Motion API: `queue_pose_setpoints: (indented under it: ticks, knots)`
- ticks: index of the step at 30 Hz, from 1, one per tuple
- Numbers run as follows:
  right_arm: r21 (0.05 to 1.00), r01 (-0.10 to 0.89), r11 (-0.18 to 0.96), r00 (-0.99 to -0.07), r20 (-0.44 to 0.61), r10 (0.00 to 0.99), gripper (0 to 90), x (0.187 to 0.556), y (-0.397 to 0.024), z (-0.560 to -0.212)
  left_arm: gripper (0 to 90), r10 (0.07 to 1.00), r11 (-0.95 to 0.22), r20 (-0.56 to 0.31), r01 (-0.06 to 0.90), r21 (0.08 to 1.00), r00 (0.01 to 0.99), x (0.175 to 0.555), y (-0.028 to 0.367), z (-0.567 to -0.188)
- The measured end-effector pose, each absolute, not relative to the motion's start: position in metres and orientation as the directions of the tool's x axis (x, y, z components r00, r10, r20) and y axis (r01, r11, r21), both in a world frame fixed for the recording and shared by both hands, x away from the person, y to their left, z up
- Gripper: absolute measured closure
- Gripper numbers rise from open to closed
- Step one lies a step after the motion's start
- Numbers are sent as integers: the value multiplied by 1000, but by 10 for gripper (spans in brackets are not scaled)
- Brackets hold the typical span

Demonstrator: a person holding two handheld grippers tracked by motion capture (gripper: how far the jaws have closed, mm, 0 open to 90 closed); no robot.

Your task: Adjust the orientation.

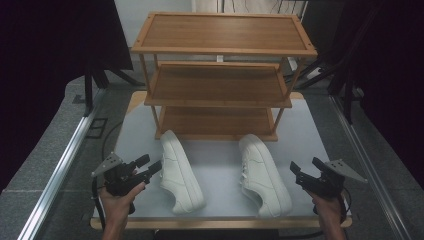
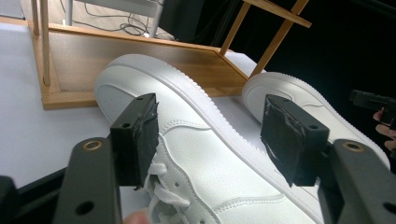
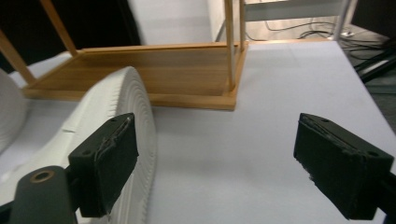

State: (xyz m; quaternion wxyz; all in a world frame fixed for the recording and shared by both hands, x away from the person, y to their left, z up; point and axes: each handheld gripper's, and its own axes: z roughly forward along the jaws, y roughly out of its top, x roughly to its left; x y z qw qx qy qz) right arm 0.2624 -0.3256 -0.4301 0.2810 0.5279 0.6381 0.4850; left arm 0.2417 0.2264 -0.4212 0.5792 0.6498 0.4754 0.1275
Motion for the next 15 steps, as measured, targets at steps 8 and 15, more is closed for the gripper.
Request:
queue_pose_setpoints:
  ticks: [8, 15]
  knots:
    - [901, 434, -30, -305, 178, 936, 191, 263, -326, -437, 320, 780, 97, -364, 475, 874, 509, 241, 226, -421]
    - [904, 427, -22, -342, 184, 922, 216, 260, -326, -427, 301, 777, 84, -359, 479, 874, 518, 241, 225, -423]
